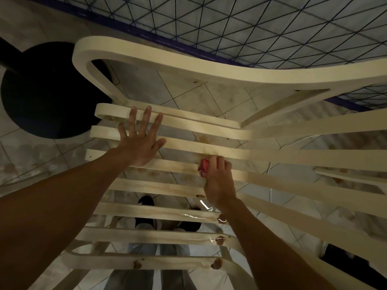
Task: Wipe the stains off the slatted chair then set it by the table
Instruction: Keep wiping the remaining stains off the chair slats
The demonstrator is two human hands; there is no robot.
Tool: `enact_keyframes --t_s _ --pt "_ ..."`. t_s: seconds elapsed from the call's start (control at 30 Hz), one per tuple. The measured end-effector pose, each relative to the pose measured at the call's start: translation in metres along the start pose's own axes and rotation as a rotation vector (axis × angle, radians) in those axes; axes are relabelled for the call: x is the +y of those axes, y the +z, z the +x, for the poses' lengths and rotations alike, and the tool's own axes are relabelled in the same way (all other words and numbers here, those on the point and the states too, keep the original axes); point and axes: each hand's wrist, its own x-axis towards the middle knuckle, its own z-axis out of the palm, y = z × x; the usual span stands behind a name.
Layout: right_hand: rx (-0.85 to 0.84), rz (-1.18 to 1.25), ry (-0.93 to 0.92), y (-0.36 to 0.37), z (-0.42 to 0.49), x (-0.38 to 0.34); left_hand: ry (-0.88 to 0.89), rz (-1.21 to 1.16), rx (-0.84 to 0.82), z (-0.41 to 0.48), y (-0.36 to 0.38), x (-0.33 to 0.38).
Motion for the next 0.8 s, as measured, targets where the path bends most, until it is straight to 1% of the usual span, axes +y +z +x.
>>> enact_keyframes --t_s 0.07,0.2,0.27,0.37,0.43,0.53,0.63,0.7,0.73,0.8 --pt "0.002 0.039 -0.002 0.009 0.001 -0.019 -0.004 -0.004 0.001 0.001 0.0 0.0" --pt "0.061 0.057 -0.039 0.027 0.002 -0.052 -0.006 -0.002 0.012 0.001 0.002 -0.001" --pt "0.088 0.069 -0.051 0.03 0.0 -0.056 -0.008 -0.002 0.015 0.0 0.002 -0.001" --pt "0.1 0.029 -0.092 0.022 -0.003 -0.04 -0.002 -0.001 0.013 0.001 0.002 0.0" --pt "0.058 -0.035 -0.059 0.013 -0.004 -0.023 0.002 0.0 0.018 0.001 0.002 -0.002" --pt "0.008 -0.149 0.04 -0.006 -0.006 0.006 0.012 -0.007 0.018 0.001 0.002 -0.003" --pt "-0.099 -0.26 0.111 -0.032 -0.007 0.024 0.018 0.001 0.022 0.001 0.003 -0.003" --pt "-0.166 -0.338 0.125 -0.044 -0.004 0.024 0.023 -0.003 0.026 0.001 0.003 -0.003" --pt "-0.192 -0.351 0.132 -0.046 -0.001 0.022 0.025 -0.008 0.027 0.0 0.003 -0.003" --pt "-0.235 -0.302 0.137 -0.045 0.005 0.018 0.027 -0.01 0.029 0.0 0.004 -0.003"
